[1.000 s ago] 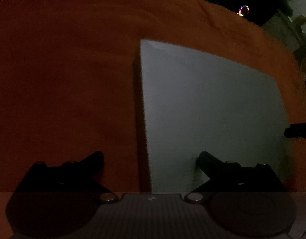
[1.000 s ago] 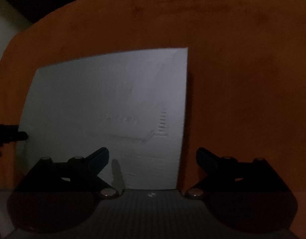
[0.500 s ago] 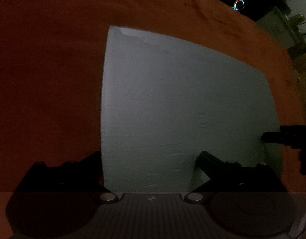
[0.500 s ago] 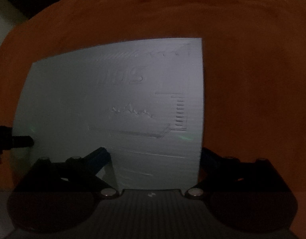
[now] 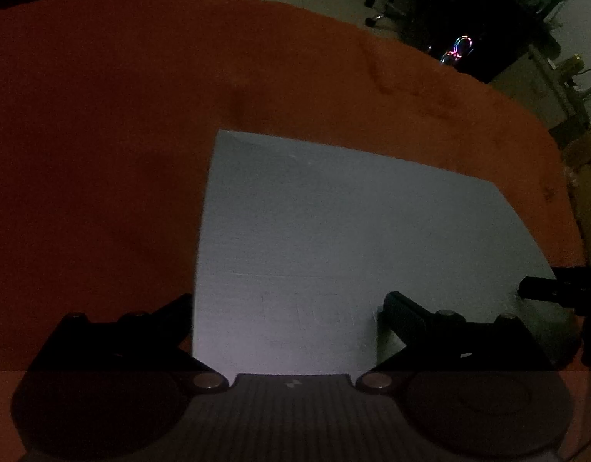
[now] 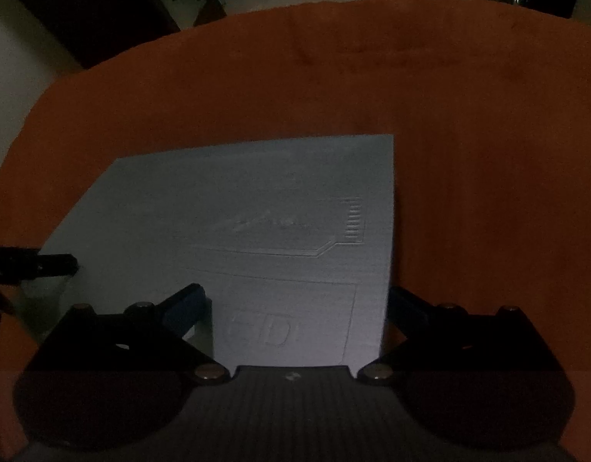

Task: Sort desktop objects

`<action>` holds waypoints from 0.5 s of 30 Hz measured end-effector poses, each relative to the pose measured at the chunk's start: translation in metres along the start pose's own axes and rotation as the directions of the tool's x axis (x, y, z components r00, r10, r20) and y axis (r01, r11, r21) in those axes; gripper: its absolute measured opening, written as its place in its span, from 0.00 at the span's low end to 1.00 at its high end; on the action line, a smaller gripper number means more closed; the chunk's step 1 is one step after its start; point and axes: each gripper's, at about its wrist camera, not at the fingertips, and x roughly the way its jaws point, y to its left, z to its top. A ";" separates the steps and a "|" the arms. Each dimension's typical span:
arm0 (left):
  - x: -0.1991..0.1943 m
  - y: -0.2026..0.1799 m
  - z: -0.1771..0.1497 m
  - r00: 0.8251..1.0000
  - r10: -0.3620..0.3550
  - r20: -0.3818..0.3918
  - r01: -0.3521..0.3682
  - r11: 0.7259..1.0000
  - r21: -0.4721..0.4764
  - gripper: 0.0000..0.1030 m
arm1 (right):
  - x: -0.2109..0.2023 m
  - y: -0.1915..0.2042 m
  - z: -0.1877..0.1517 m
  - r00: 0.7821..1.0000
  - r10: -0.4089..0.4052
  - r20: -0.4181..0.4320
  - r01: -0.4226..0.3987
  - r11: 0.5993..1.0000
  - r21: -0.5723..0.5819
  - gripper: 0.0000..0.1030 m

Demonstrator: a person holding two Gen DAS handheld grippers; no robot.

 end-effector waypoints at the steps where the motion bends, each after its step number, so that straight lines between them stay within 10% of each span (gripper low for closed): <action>1: -0.004 -0.002 -0.004 1.000 0.001 0.003 -0.001 1.000 0.002 1.00 | -0.004 0.001 -0.003 1.000 0.003 0.005 -0.003 1.000 0.000 1.00; 15: -0.091 -0.042 -0.061 0.993 0.006 0.118 -0.016 0.996 0.089 1.00 | -0.064 0.010 -0.064 0.992 0.017 0.123 -0.017 1.000 0.000 1.00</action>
